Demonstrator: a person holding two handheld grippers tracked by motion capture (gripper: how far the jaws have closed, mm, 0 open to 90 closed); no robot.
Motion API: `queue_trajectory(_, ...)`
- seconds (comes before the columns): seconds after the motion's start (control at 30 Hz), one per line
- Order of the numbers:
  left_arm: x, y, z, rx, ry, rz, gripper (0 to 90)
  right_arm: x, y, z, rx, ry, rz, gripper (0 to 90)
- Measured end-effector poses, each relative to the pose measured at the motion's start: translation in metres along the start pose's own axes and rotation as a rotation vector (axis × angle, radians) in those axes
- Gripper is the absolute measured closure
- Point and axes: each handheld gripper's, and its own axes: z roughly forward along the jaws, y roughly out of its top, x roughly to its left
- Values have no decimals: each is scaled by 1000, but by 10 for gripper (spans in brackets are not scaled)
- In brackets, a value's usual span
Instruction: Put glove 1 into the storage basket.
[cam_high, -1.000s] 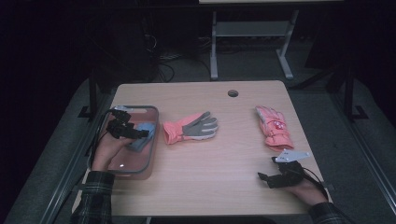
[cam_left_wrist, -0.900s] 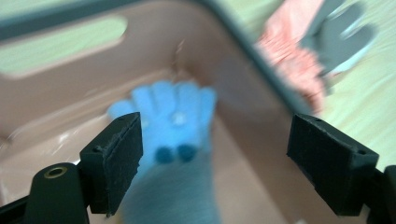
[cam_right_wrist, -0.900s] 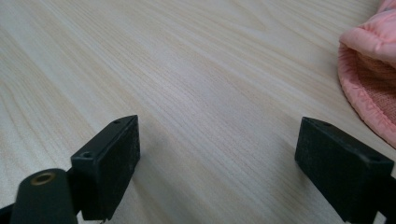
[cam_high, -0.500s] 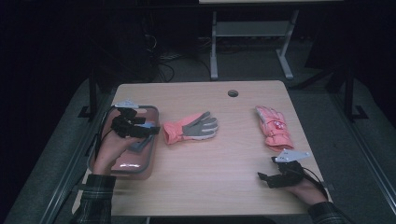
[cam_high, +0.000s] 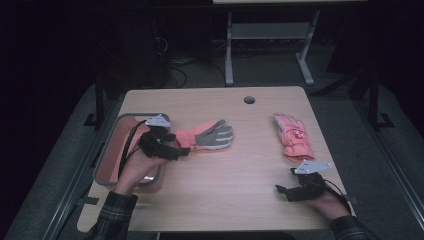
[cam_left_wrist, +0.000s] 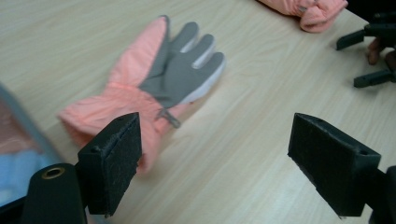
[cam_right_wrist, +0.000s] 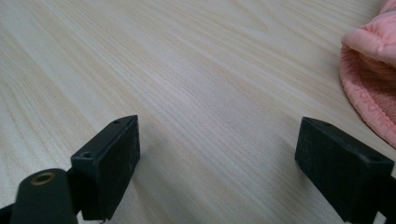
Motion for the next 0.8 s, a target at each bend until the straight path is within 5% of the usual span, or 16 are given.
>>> queue_trajectory(0.57,-56,-25,42,28,-43,109,170,1,0,-1,6,-1,15,135)
queue_trajectory(0.8,-66,-44,66,73,-27,166,170,2,-1,-1,2,-2,18,138)
